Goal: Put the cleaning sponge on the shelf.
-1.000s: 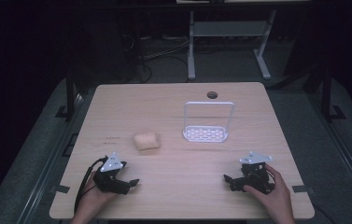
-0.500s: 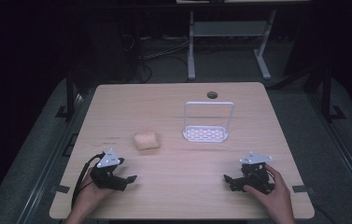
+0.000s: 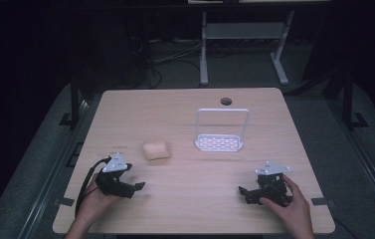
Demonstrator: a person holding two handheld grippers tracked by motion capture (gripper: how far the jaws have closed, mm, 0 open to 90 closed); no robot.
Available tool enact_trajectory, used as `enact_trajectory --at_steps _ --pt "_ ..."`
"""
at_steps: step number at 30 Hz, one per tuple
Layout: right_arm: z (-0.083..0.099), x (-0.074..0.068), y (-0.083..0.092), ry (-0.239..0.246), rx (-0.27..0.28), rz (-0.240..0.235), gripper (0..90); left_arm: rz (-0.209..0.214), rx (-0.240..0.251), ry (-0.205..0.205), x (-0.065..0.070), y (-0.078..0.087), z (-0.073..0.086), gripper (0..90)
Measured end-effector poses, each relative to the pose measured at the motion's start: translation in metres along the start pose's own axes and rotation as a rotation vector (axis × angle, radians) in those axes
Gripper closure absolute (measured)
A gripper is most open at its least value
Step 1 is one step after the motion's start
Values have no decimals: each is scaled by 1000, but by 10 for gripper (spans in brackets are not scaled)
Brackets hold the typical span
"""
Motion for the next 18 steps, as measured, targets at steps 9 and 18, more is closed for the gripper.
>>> enact_trajectory --at_steps 9,18 --pt "0 0 0 -1 -1 0 0 7 10 -13 -9 -2 -13 140" --pt "0 0 0 -2 -1 0 0 16 17 -22 -14 -2 -23 140"
Point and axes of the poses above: each handheld gripper's, and its own axes: y roughly backward along the jaws, z roughly out of its underside, x roughly to its right, the point moved 6 cm from there along -y, roughly forward along the jaws, and after that the axes turned 13 degrees about x, right-handed, at the moved point
